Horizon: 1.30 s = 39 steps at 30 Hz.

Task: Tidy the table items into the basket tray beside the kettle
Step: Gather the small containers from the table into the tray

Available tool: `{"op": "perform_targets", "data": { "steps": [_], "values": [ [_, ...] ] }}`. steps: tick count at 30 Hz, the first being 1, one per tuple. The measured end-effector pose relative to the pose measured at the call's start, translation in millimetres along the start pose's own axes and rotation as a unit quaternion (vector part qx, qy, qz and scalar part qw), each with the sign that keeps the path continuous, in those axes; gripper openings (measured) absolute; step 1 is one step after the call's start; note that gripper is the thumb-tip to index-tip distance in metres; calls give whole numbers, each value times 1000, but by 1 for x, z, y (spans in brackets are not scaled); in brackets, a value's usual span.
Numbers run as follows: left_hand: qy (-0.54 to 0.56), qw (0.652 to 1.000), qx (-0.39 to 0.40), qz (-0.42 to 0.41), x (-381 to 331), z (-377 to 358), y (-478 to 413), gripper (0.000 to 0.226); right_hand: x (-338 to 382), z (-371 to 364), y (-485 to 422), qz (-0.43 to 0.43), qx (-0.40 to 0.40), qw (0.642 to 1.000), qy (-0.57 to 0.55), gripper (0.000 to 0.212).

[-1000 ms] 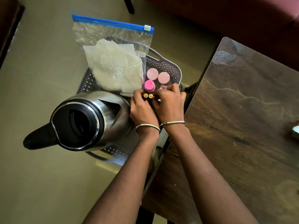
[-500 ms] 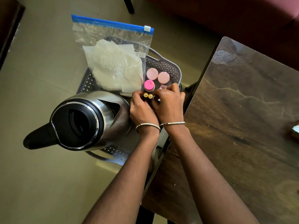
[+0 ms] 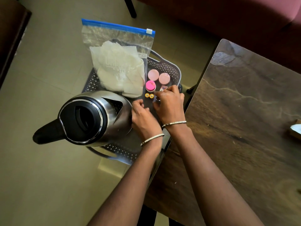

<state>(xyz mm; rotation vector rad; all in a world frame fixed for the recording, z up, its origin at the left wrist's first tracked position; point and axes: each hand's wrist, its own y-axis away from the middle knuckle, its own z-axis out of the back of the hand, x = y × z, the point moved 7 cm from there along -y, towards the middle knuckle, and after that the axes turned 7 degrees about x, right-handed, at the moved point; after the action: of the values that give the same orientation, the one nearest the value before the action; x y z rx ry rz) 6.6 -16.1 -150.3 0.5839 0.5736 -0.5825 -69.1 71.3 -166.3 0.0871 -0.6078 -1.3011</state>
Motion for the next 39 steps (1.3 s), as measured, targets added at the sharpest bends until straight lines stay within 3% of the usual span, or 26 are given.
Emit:
{"op": "perform_targets", "data": {
  "steps": [3,6,12,27,32,39],
  "values": [
    [16,1000,2,-18,-7,11,18,29,0,11,15,29,-16,999,-34,32],
    [6,999,-9,-41,-12,22,30,25,-5,31,35,56,-91,990,-87,26],
    [9,997,13,-79,-25,27,70,15,-60,56,98,-6,-209,956,-204,9],
    [47,974,153,-163,-42,-79,279,13,-240,58,295,-127,-204,927,-287,9],
    [46,964,206,-160,-48,-123,332,12,-315,64,351,-194,-240,896,-319,10],
    [-68,923,295,-239,-71,-189,392,7,-403,78,417,-269,-277,858,-339,10]
  ]
}}
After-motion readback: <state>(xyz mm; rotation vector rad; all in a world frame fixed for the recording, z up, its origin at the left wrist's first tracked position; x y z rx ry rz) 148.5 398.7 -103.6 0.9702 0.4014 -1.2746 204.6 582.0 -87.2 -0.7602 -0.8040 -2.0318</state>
